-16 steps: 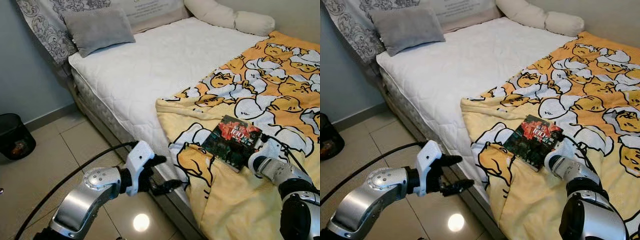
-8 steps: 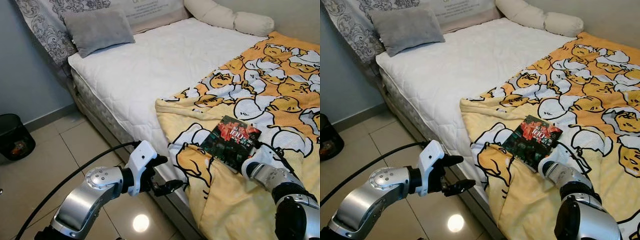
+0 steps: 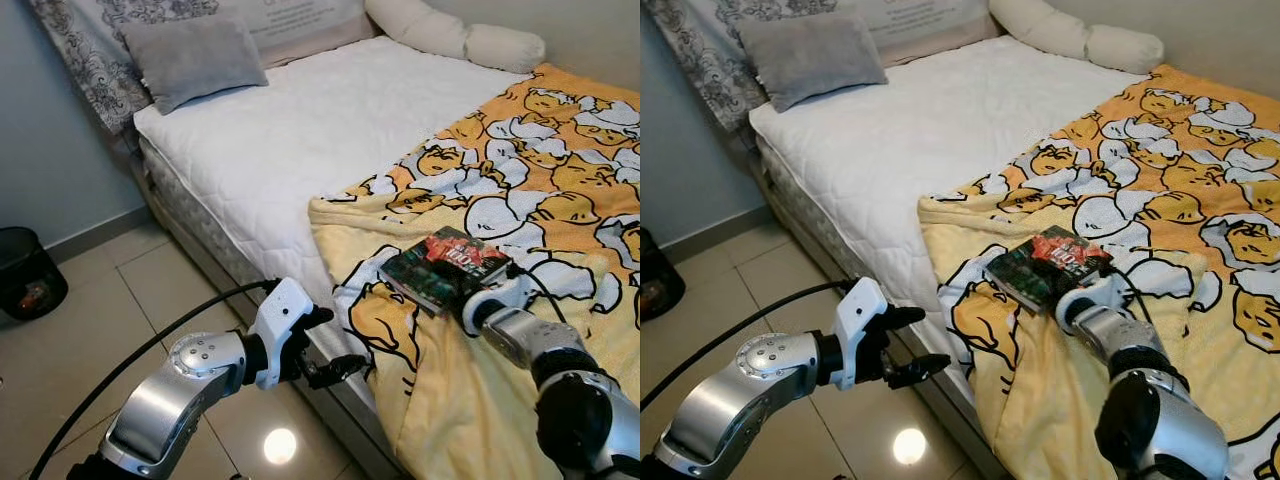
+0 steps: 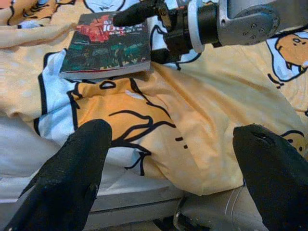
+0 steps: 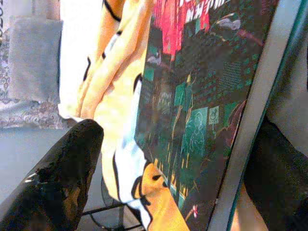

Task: Clean up the room

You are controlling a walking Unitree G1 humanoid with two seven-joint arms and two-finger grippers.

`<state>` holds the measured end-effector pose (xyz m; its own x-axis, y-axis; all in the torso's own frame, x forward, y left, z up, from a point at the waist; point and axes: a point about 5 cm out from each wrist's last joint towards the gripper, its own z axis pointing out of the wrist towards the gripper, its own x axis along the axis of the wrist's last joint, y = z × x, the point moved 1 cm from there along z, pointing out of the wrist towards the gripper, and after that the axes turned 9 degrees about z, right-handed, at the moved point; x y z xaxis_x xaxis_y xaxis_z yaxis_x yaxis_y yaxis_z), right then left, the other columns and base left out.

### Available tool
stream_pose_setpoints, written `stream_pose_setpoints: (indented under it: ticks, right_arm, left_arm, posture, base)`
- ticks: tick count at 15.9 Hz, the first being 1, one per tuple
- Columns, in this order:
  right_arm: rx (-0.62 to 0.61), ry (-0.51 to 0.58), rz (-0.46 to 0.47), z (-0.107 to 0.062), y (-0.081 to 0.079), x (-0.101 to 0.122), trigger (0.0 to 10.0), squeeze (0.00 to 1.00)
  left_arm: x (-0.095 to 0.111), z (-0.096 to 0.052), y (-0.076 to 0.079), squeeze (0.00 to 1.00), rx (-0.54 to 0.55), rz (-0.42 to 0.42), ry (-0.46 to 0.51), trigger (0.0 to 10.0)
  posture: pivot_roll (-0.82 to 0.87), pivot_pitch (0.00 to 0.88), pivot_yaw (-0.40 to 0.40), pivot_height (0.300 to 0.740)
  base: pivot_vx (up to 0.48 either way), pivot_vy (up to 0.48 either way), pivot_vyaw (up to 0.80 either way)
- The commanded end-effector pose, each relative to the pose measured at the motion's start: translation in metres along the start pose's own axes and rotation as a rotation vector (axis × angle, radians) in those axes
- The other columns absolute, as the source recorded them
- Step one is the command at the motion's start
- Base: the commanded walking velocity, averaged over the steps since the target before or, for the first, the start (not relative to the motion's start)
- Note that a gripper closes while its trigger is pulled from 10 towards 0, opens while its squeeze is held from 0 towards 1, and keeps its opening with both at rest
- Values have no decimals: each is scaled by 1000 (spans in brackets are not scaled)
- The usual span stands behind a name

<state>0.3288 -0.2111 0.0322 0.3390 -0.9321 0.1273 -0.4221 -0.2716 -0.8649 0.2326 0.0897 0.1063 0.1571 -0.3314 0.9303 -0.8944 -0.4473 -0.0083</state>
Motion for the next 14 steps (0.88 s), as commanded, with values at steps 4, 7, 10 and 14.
stream_pose_setpoints:
  ticks: [4, 7, 10, 14]
  right_arm:
    - [21, 23, 0, 8, -16, -4, 10000, 0]
    - [10, 87, 94, 10, -13, -5, 10000, 0]
    - [92, 58, 139, 10, -20, -8, 10000, 0]
    - [231, 126, 210, 5, -38, 12, 10000, 0]
  left_arm:
    - [0, -3, 0, 1000, 35, 3, 4, 10000]
    - [-2, -3, -1, 1000, 56, 4, 2, 10000]
    - [-2, -3, -1, 1000, 64, 4, 4, 10000]
    - [-2, -1, -2, 1000, 66, 15, 8, 10000]
  posture:
    - [-21, 0, -23, 740]
    - [-16, 0, -27, 740]
    - [-13, 0, -28, 740]
    - [-16, 0, -24, 740]
  base:
    - [0, 0, 0]
    - [0, 0, 0]
    - [0, 0, 0]
    - [0, 0, 0]
